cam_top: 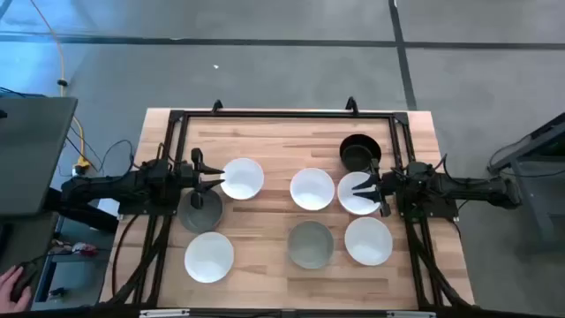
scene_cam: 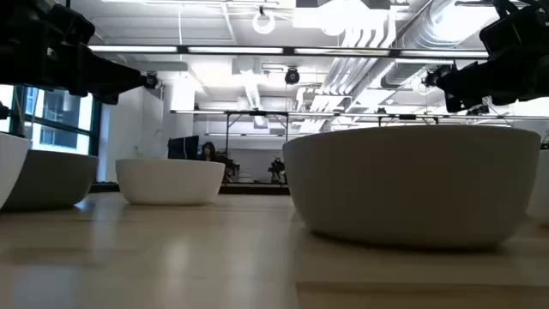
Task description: Nest bowls inside each other
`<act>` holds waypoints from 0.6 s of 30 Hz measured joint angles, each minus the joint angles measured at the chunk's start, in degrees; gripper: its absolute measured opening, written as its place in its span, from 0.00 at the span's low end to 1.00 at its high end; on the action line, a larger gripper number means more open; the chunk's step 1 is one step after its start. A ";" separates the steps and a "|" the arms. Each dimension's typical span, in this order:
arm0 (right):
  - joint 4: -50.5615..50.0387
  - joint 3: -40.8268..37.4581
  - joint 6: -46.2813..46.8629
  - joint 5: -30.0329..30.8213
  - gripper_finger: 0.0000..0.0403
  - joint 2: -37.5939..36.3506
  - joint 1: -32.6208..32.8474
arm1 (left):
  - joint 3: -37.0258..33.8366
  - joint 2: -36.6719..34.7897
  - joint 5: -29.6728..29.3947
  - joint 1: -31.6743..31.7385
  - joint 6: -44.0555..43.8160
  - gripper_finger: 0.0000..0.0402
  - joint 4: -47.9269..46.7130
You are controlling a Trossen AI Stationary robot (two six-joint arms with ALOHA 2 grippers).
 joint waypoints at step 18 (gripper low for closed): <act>0.00 0.00 0.00 0.01 0.16 0.01 0.00 | 0.02 0.00 0.00 0.00 0.02 0.28 -0.02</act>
